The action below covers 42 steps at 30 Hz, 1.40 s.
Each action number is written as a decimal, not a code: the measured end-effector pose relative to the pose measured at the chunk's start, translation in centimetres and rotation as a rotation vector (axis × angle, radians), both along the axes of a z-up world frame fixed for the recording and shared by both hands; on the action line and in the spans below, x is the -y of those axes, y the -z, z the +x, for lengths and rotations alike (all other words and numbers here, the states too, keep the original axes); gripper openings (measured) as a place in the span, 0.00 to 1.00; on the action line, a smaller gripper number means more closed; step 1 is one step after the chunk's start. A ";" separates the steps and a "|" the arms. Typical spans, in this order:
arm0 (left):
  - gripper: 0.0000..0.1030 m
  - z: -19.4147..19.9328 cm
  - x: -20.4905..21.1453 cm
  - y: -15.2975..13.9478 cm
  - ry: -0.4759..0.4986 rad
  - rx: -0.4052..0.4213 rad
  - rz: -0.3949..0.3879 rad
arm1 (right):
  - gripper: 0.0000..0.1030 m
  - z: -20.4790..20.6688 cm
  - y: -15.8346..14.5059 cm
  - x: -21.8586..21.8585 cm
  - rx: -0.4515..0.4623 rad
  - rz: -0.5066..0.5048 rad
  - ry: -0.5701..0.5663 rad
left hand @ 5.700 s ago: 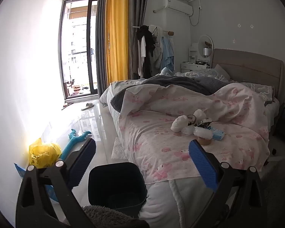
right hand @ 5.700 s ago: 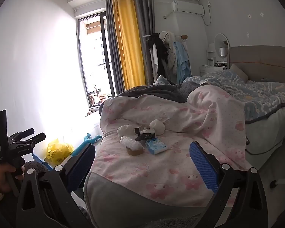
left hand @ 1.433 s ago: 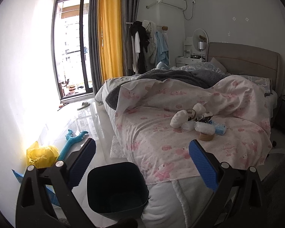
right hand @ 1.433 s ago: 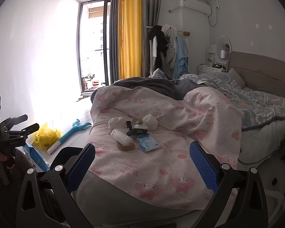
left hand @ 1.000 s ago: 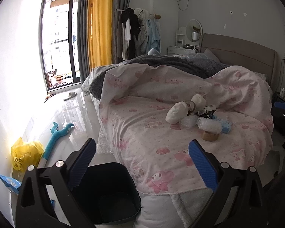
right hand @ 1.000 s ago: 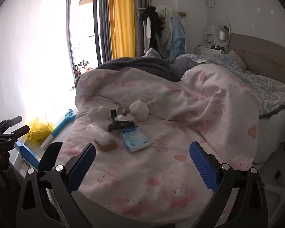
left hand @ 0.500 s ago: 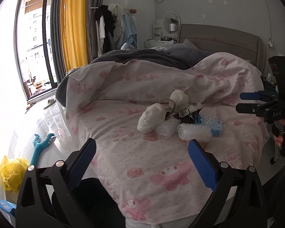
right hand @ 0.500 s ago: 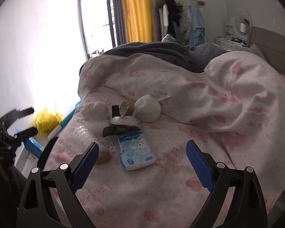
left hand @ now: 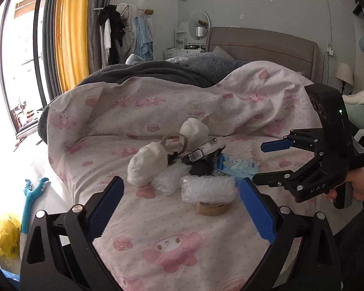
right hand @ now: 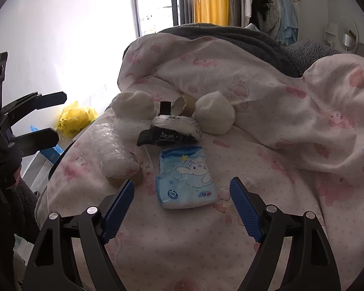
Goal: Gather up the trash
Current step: 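Move both tools toward the trash items on the duvet, then grasp the bubble-wrap roll with the left tool while the right tool grasps the blue wipe pack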
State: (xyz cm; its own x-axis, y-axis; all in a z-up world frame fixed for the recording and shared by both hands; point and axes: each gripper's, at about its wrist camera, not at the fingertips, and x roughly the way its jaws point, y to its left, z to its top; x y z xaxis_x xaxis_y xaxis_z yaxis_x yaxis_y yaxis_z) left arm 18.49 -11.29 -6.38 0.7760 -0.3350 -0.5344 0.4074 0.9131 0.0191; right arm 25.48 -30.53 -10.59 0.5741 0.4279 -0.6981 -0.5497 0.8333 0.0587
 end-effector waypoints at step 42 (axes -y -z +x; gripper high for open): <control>0.50 4.4 3.4 3.9 0.080 -0.182 -0.007 | 0.51 5.0 1.5 -0.9 -0.043 -0.020 0.045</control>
